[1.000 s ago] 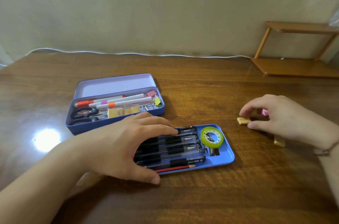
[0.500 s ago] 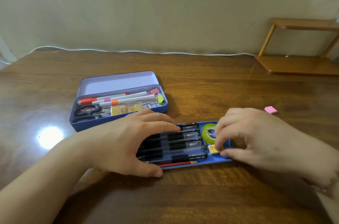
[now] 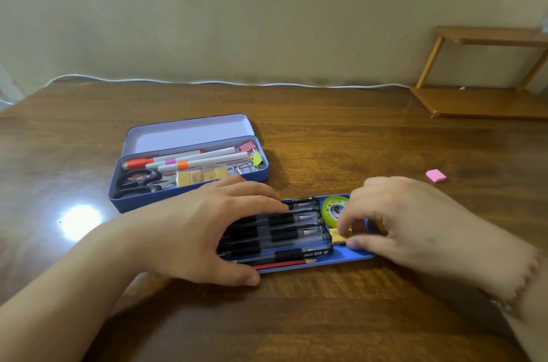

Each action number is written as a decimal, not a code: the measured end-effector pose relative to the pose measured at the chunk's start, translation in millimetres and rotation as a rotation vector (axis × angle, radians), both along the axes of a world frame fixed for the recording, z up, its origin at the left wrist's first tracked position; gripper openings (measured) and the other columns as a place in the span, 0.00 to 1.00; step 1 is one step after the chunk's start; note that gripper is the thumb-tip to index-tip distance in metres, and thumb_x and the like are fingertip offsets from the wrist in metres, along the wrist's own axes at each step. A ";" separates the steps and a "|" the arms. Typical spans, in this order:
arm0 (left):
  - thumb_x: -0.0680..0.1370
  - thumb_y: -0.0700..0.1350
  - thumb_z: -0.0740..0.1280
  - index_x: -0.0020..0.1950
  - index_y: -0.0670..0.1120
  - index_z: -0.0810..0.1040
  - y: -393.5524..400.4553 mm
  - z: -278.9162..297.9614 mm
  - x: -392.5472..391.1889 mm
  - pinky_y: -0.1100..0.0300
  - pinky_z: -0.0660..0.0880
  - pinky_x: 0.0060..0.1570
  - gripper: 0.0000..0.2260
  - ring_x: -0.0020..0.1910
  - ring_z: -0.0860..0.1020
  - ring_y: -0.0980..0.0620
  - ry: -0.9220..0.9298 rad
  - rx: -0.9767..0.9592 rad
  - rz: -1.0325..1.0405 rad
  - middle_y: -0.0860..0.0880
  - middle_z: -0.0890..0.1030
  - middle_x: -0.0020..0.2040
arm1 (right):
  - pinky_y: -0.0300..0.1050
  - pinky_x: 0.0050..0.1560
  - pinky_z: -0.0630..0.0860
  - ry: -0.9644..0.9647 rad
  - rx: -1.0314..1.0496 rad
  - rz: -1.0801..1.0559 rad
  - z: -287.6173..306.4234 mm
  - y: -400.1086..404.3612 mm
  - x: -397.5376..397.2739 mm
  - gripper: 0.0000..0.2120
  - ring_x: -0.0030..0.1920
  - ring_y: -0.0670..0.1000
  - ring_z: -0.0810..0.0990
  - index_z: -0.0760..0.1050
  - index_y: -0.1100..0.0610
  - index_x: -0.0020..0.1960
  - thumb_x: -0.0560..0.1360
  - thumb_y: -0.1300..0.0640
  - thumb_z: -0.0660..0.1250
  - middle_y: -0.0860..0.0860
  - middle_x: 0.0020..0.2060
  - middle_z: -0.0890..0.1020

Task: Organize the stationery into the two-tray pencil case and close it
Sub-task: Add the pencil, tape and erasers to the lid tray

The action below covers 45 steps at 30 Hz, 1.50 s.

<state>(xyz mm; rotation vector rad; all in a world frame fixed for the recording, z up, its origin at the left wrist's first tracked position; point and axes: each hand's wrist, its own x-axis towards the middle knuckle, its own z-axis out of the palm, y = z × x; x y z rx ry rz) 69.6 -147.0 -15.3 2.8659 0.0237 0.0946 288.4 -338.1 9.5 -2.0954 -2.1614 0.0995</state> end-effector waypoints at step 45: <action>0.68 0.72 0.66 0.73 0.65 0.59 -1.5 4.6 -0.5 0.73 0.57 0.67 0.36 0.71 0.60 0.66 0.030 -0.014 0.014 0.70 0.61 0.71 | 0.44 0.52 0.75 0.210 -0.252 0.034 6.5 -9.4 24.8 0.07 0.55 0.39 0.74 0.76 0.35 0.48 0.71 0.42 0.71 0.33 0.54 0.73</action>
